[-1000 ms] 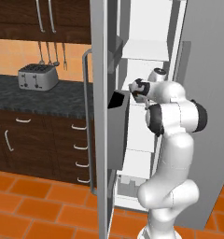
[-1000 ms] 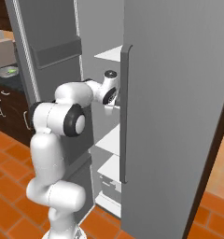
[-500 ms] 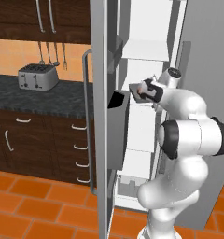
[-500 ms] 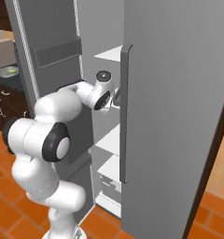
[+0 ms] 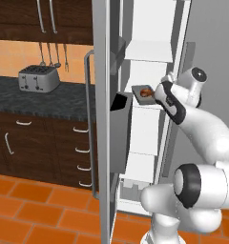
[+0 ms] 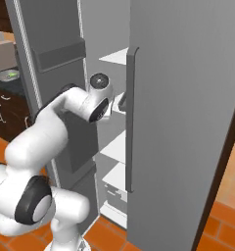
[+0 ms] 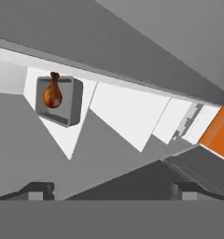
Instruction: Take the meat container that has the chicken drumstick and place it on the second highest rack of the freezer. Then take the vegetable container that has the lemon wedge and sweet potato and place it on the highest rack of the freezer.
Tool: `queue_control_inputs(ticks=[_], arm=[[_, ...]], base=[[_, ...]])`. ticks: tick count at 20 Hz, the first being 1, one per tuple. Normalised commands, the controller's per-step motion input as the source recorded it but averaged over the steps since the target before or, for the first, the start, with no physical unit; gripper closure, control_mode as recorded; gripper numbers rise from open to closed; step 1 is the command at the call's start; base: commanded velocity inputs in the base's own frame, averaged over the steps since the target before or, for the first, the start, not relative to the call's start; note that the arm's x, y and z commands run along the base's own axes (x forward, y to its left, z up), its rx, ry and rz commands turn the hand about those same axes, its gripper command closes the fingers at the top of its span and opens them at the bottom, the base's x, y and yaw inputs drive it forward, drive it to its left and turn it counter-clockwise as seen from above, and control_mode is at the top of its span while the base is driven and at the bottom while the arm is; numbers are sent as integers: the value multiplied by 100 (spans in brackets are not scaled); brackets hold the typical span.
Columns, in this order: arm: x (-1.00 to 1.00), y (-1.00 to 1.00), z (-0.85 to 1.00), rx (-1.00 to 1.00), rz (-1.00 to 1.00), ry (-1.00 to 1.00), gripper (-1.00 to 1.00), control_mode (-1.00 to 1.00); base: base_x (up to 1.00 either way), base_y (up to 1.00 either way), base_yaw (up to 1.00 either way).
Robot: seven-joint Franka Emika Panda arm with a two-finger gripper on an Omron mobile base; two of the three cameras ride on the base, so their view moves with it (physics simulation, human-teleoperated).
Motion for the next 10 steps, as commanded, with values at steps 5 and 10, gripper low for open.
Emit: queue_control_inputs(ticks=[5,10], arm=[[-80,-1,100,-38,36,2,-100,-100],[-99,6,61,-44,37,-1,-100,-100]], base=[[0,0,0],[0,0,0]])
